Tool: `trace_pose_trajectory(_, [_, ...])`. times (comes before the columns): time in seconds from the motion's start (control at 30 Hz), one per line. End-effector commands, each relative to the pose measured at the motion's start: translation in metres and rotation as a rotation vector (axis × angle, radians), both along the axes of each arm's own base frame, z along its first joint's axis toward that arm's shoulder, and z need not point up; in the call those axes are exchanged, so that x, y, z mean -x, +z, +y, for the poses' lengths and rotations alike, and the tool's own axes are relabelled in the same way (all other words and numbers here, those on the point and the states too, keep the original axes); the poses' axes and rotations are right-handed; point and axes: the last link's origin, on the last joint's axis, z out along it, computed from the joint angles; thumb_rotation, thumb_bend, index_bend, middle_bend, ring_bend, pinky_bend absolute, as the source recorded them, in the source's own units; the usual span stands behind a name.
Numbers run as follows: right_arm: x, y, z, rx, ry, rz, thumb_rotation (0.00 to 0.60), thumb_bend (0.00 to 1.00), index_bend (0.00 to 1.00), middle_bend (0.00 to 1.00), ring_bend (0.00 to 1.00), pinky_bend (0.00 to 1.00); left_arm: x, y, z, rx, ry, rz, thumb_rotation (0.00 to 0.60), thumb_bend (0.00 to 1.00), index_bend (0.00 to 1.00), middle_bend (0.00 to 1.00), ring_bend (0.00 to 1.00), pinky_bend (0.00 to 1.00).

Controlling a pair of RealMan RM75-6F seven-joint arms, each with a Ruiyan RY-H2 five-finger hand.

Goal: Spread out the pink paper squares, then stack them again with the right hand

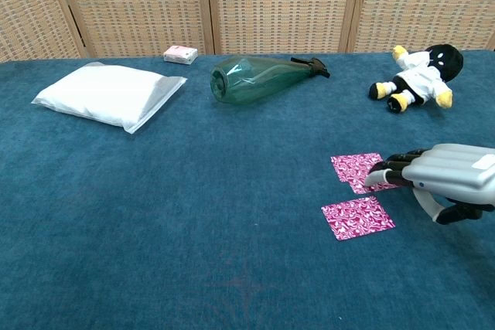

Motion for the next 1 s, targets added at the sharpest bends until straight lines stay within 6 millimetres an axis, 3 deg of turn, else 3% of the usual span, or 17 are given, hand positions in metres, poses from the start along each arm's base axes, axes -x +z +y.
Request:
trace_pose_trajectory(0.03, [0.006, 0.004, 0.006, -0.010, -0.004, 0.020, 0.600, 1.00, 0.10, 0.10, 0.00, 0.11, 0.000, 0.000, 0.000, 0.001, 0.000, 0.001, 0.600, 0.15, 0.00, 0.00, 0.00, 0.00])
trace_pose_trajectory(0.57, [0.038, 0.036, 0.033, -0.026, -0.040, 0.128, 0.600, 1.00, 0.10, 0.10, 0.00, 0.11, 0.000, 0.000, 0.000, 0.000, 0.005, 0.001, 0.600, 0.15, 0.00, 0.00, 0.00, 0.00])
trace_pose_trajectory(0.7, [0.040, 0.041, 0.036, -0.023, -0.045, 0.127, 0.600, 1.00, 0.10, 0.10, 0.00, 0.11, 0.000, 0.000, 0.000, -0.001, 0.004, 0.004, 0.600, 0.15, 0.00, 0.00, 0.00, 0.00])
trace_pose_trajectory(0.83, [0.031, 0.046, 0.031, 0.024, -0.031, 0.037, 0.600, 1.00, 0.10, 0.02, 0.00, 0.11, 0.000, 0.000, 0.000, -0.002, 0.004, 0.004, 0.600, 0.15, 0.00, 0.00, 0.00, 0.00])
trace_pose_trajectory(0.9, [0.022, 0.052, 0.024, 0.088, -0.001, -0.050, 0.600, 0.91, 0.10, 0.00, 0.00, 0.11, 0.000, 0.000, 0.000, -0.003, 0.003, 0.005, 0.600, 0.15, 0.00, 0.00, 0.00, 0.00])
trace_pose_trajectory(1.0, [0.014, 0.059, 0.012, 0.157, 0.035, -0.133, 0.600, 0.60, 0.10, 0.00, 0.00, 0.11, 0.000, 0.000, 0.000, -0.001, 0.003, 0.006, 0.600, 0.15, 0.00, 0.00, 0.00, 0.00])
